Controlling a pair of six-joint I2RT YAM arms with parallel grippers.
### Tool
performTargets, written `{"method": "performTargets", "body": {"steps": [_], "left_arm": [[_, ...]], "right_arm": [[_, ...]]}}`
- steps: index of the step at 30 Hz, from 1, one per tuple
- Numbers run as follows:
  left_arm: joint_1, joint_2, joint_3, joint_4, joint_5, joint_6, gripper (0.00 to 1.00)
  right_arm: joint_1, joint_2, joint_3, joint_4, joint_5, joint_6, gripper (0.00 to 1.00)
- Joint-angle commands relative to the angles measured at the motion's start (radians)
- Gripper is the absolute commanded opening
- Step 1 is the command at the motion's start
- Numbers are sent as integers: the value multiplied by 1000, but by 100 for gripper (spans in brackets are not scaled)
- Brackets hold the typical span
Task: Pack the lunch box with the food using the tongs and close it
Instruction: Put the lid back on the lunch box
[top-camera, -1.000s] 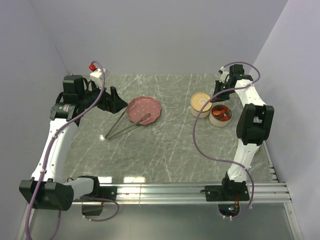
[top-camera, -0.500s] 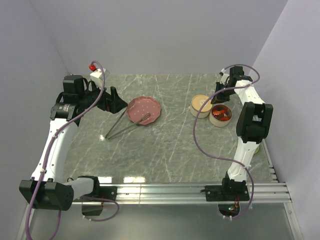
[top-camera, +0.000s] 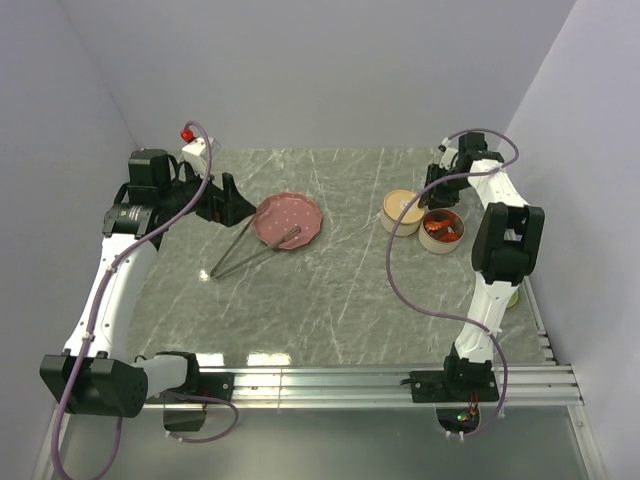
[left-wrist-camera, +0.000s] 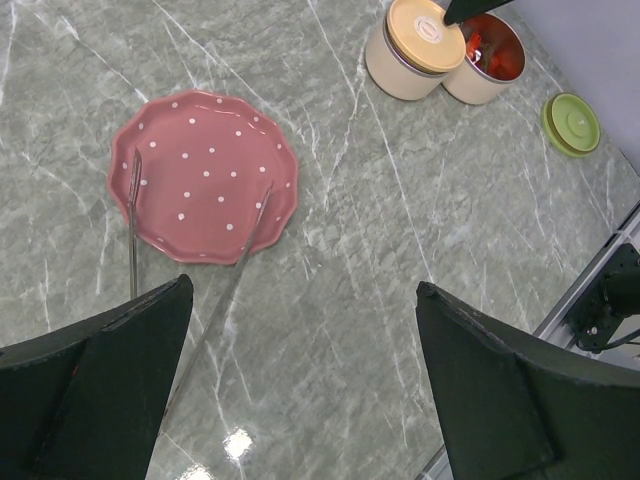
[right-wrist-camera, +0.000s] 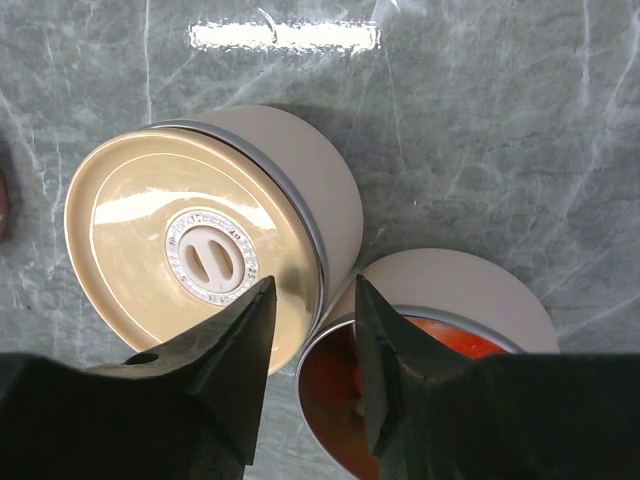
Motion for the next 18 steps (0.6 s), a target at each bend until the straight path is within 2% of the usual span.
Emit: {"method": "performTargets", "body": {"steps": [1,6,12,18], "left_arm": [[5,-4,0,19,26,7,99],[5,-7,3,16,32,7,100],[5,-16,0,16,29,9,99],[5,-16,6,13,23,9,99]], "right_arm": [[0,-44,49,-10,-17,2,46],[13,-102,89,-25,-48,-13,45],[105,-155,90,-27,44,-84,44],[201,-123,113,-50,161,-130,45]]}}
